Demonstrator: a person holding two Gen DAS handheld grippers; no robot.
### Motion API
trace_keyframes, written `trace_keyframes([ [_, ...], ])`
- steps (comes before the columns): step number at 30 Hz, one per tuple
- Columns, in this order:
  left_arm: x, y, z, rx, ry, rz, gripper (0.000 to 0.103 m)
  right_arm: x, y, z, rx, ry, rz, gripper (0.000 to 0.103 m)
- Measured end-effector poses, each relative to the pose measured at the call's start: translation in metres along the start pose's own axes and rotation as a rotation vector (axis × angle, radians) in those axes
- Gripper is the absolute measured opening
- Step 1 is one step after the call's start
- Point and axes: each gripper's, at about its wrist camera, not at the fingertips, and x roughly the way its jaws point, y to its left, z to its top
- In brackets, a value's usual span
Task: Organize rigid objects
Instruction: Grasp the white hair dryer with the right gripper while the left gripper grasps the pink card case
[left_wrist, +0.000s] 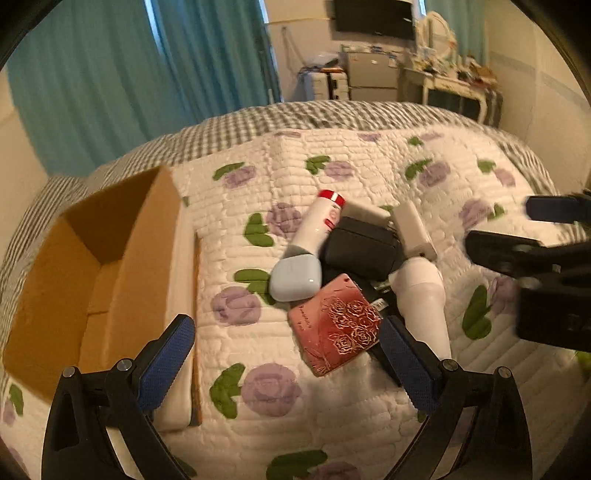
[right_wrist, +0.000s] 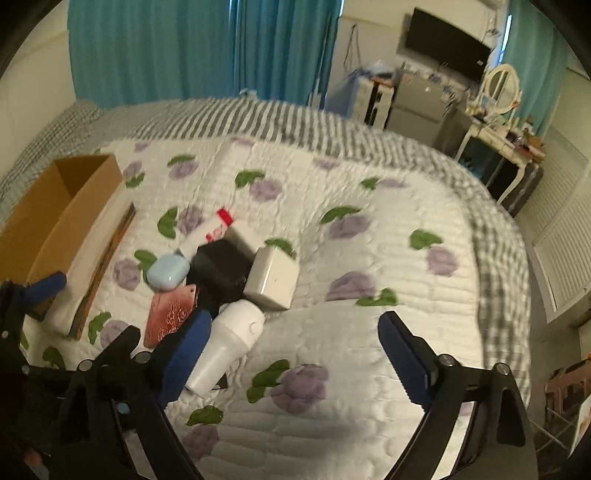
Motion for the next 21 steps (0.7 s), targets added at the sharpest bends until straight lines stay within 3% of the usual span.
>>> trace_keyframes([
  [5,0.005,-0.007,-0.004,0.043,-0.009,0.026,0.102,0.035,0.011,0.000,-0.006,0.111,0.054,0.076],
  [8,0.003,-0.008,-0.005,0.023,0.004,-0.017,0.102,0.051,0.010,-0.003,0.028,0.177,0.092,0.070],
  [13,-0.007,-0.010,-0.005,0.015,0.004,-0.052,0.102,0.062,0.011,-0.006,0.055,0.230,0.122,0.070],
  [16,-0.019,-0.010,-0.003,-0.009,0.001,-0.127,0.102,0.067,0.016,-0.007,0.056,0.245,0.139,0.070],
  [19,-0.014,-0.014,-0.003,0.015,0.006,-0.092,0.102,0.079,0.019,-0.006,0.075,0.287,0.176,0.070],
  [21,-0.006,-0.011,-0.006,-0.002,0.030,-0.083,0.102,0.087,0.020,-0.005,0.074,0.312,0.190,0.064],
])
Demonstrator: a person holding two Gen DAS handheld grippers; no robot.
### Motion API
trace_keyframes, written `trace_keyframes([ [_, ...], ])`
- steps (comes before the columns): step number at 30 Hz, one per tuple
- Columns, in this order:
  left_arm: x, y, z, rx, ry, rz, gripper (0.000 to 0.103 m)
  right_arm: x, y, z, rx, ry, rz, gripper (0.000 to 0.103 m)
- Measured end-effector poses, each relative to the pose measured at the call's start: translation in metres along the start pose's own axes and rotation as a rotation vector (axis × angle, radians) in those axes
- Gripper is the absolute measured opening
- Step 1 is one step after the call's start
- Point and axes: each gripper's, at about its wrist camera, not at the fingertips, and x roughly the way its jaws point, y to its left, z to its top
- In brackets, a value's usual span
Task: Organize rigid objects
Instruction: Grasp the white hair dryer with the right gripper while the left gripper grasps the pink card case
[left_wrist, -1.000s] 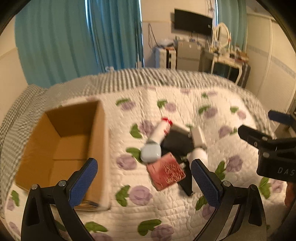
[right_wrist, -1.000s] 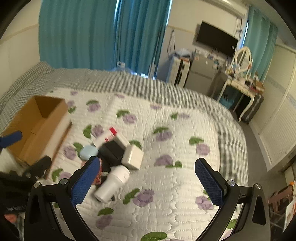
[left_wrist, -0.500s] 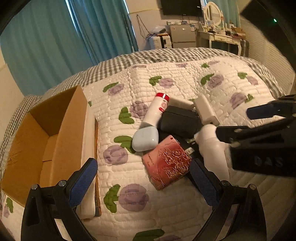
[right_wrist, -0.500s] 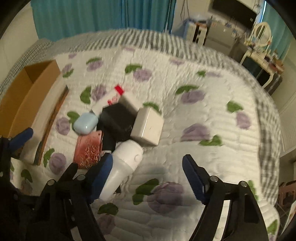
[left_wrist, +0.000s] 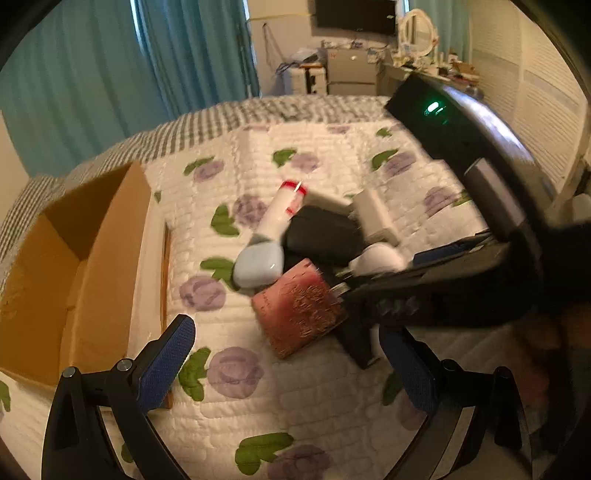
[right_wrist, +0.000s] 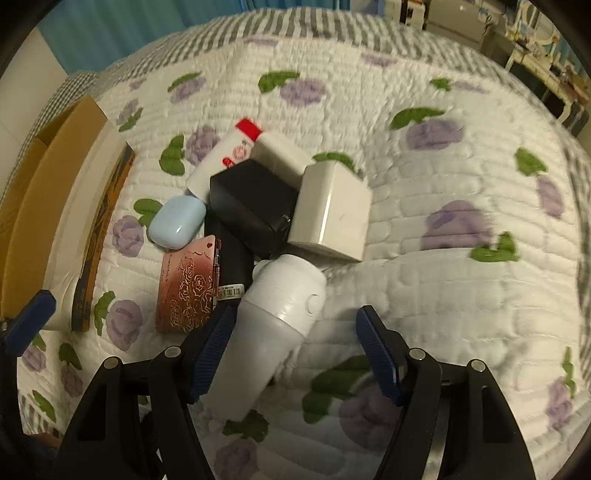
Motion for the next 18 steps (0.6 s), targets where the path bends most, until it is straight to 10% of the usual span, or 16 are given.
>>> trace_keyframes([
  [3,0.016,0.008,-0.005,-0.022,0.047,0.007,0.102,0.011,-0.007,0.006,0.016,0.031,0.053,0.048],
  [18,0.082,0.020,0.012,-0.195,0.186,-0.093,0.103,-0.031,-0.031,0.000,-0.028,-0.131,-0.027,0.047],
])
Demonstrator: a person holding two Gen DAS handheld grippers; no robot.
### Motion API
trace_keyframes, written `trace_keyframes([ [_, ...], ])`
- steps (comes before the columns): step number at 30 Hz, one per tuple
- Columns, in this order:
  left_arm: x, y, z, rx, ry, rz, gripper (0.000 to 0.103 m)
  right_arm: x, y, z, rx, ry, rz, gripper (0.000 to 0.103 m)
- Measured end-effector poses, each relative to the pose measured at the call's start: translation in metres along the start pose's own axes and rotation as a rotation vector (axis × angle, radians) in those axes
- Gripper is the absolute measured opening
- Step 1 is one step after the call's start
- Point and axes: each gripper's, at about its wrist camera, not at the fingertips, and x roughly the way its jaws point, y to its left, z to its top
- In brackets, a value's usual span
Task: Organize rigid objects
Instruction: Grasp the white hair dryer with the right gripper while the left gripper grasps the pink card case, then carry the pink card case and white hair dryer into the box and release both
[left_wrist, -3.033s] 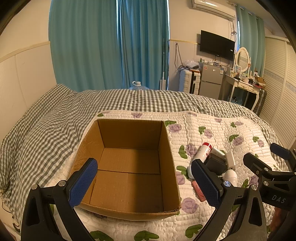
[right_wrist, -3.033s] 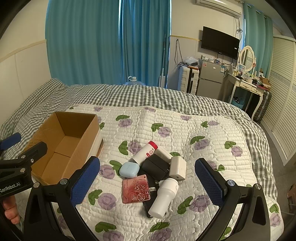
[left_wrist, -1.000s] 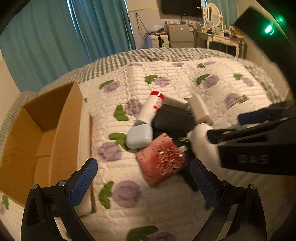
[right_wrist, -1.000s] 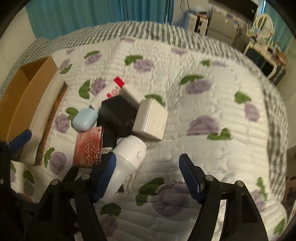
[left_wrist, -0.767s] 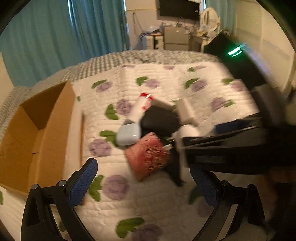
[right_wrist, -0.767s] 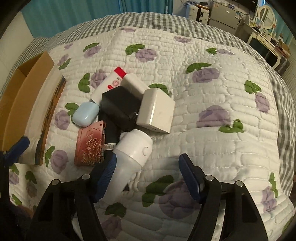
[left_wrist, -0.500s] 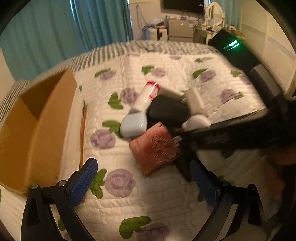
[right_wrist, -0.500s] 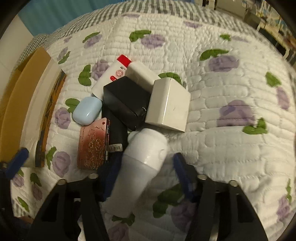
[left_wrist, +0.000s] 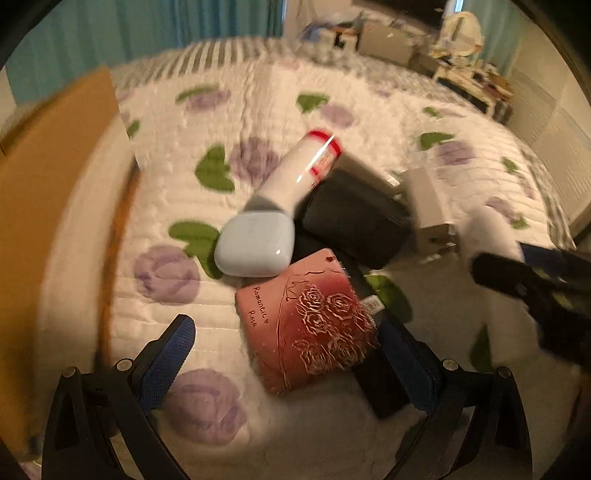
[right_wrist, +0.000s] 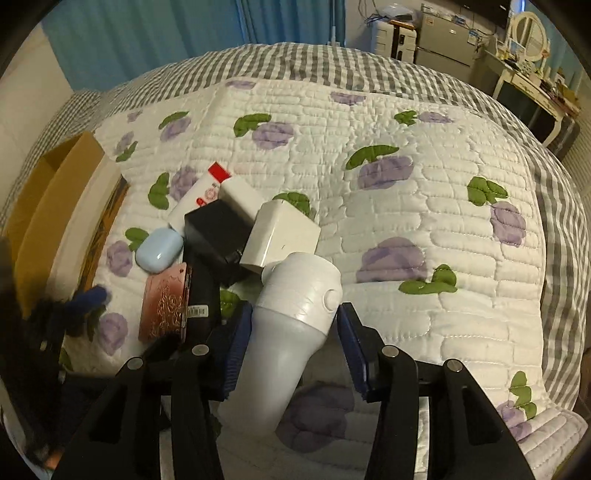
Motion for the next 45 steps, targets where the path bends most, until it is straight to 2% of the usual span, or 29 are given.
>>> trace_keyframes([
  [3,0.016,0.009,0.003,-0.094,0.031,-0.075,0.103,0.000,0.003,-0.002,-0.017,-0.001,0.003,0.047],
  [5,0.021,0.014,0.005,-0.135,0.043,-0.098,0.103,-0.002,0.001,-0.005,-0.020,-0.003,0.011,0.047],
  [9,0.017,0.006,0.002,-0.100,0.067,-0.121,0.100,-0.003,0.003,-0.007,-0.028,-0.005,0.013,0.047],
  [13,0.008,0.002,-0.001,-0.084,0.065,-0.165,0.078,-0.005,0.006,-0.006,-0.034,-0.019,0.018,0.047],
  [15,0.005,-0.001,0.000,-0.068,0.069,-0.168,0.078,-0.008,0.007,-0.008,-0.036,-0.031,0.012,0.047],
  [19,-0.007,-0.004,-0.007,-0.035,0.044,-0.127,0.076,-0.018,0.011,-0.011,-0.045,-0.070,-0.004,0.047],
  [28,-0.060,-0.005,-0.009,0.026,-0.096,-0.047,0.072,-0.046,0.024,-0.020,-0.066,-0.174,-0.028,0.047],
  [39,-0.134,0.008,-0.006,0.034,-0.247,-0.064,0.070,-0.097,0.047,-0.027,-0.068,-0.263,-0.056,0.047],
  [45,-0.188,0.029,0.006,0.031,-0.365,-0.064,0.070,-0.135,0.074,-0.021,-0.109,-0.322,-0.076,0.047],
])
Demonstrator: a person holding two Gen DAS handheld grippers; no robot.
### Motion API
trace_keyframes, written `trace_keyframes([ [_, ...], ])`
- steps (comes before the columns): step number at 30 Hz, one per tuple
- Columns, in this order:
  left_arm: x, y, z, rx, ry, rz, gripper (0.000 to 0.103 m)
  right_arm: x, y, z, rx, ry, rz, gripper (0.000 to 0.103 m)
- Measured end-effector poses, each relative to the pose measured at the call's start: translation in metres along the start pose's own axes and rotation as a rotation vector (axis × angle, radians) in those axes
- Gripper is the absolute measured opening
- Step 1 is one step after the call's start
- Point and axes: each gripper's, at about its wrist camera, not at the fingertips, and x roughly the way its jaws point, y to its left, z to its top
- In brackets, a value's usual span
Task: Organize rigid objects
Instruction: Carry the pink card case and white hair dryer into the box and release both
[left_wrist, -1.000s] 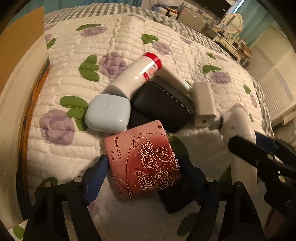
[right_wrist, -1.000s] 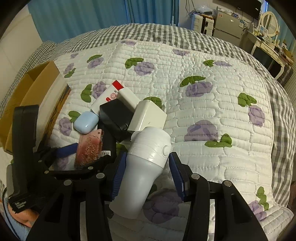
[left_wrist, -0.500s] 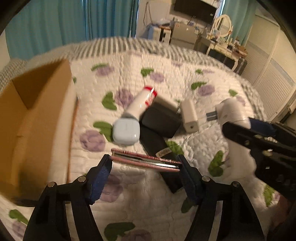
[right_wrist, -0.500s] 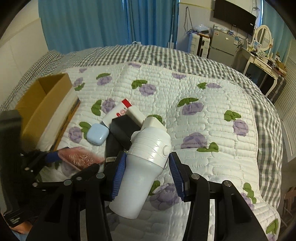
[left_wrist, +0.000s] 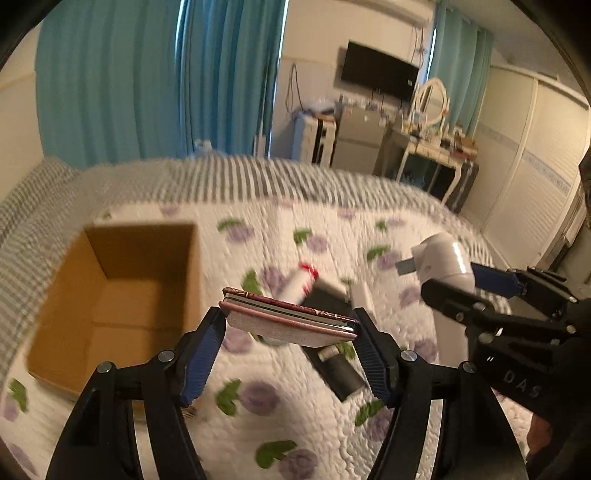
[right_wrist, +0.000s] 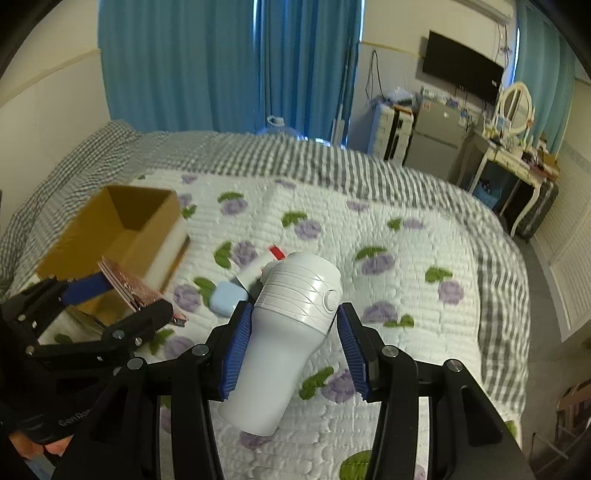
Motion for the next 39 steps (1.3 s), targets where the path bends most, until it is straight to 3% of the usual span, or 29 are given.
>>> trace_keyframes([
  [6,-0.042,0.042,0.035,0.000,-0.115,0.053,0.070,-0.026,0.043,0.039,-0.066,-0.073,0.021,0.047],
  [11,-0.046,0.092,0.049,0.012,-0.132,0.125,0.070,-0.025,0.087,0.073,-0.112,-0.110,0.071,0.047],
  [17,-0.012,0.144,0.037,0.022,-0.079,0.189,0.070,0.014,0.141,0.106,-0.165,-0.097,0.121,0.047],
  [24,0.038,0.171,0.010,0.024,0.006,0.194,0.070,0.099,0.201,0.112,-0.226,0.002,0.159,0.047],
  [31,0.062,0.182,-0.005,0.027,0.049,0.209,0.071,0.152,0.214,0.099,-0.248,0.064,0.182,0.047],
  [36,0.065,0.183,-0.005,0.014,0.069,0.210,0.073,0.158,0.210,0.097,-0.228,0.064,0.230,0.048],
  [37,0.064,0.181,-0.005,0.018,0.071,0.221,0.073,0.157,0.208,0.097,-0.218,0.061,0.243,0.049],
  [39,0.058,0.175,-0.002,0.025,0.071,0.251,0.074,0.148,0.200,0.101,-0.182,0.040,0.247,0.078],
])
